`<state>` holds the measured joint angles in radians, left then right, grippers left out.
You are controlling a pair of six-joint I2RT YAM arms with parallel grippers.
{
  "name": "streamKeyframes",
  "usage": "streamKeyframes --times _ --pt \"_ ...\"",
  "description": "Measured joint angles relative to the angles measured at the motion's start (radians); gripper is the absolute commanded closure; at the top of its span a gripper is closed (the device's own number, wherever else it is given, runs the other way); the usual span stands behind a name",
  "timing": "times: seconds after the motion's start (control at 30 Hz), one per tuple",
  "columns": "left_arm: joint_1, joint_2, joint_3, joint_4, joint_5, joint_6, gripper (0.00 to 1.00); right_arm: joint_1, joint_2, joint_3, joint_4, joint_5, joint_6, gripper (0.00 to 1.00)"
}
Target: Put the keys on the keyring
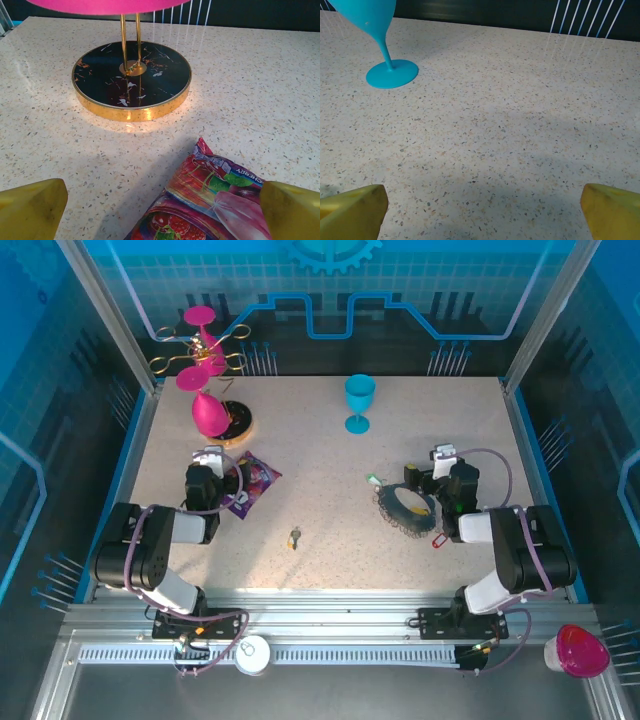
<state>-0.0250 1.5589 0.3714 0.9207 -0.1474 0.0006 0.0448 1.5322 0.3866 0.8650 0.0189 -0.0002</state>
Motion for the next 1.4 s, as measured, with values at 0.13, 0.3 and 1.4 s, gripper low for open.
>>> streamKeyframes --times 0.13,0.3,1.4 --pt "0.0 0.0 0.0 0.0 0.0 0.0 0.01 0.0 0.0 0.0 0.0 0.0 0.0 0.0" --pt "0.0 0.0 0.0 0.0 0.0 0.0 0.01 0.0 0.0 0.0 0.0 0.0 0.0 0.0" --pt "0.057 -0.471 -0.057 -0.233 0.093 -0.031 0.01 -0.062 -0.518 0.177 -0.668 -0.094 0.052 0.0"
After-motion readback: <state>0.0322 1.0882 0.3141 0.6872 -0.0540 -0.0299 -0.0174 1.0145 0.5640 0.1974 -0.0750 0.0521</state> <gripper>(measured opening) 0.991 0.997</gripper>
